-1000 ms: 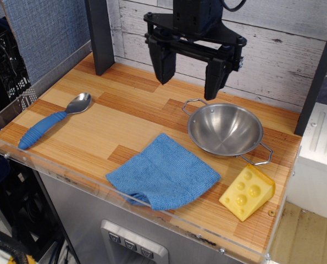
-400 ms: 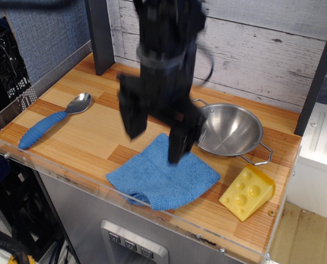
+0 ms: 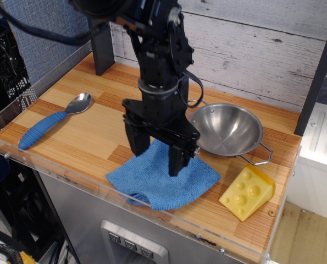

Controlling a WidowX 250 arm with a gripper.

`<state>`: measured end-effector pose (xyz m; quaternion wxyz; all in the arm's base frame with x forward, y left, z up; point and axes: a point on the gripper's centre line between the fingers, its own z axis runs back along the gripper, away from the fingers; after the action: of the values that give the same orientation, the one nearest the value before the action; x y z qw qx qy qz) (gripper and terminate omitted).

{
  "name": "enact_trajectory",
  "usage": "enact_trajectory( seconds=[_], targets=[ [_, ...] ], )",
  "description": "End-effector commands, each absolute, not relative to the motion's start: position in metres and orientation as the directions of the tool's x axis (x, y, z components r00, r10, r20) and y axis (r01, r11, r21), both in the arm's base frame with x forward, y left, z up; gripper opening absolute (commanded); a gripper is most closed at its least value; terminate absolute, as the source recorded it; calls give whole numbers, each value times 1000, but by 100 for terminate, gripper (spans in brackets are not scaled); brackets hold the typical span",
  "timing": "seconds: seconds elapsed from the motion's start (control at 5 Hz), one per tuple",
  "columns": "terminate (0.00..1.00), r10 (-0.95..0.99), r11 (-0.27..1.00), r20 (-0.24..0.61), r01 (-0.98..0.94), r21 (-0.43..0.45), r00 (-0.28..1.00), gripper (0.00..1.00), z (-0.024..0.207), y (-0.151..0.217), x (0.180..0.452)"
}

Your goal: Move the blue cloth to the right side of the blue spoon.

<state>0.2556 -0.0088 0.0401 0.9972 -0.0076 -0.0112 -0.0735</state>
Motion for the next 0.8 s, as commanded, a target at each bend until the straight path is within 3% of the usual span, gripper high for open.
enact_trajectory(
  seconds=[0.0, 0.6],
  targets=[
    [0, -190, 981, 120, 193, -11, 974, 100, 31, -18, 261],
    [0, -176, 984, -15, 176, 37, 984, 100, -2, -16, 247]
  ],
)
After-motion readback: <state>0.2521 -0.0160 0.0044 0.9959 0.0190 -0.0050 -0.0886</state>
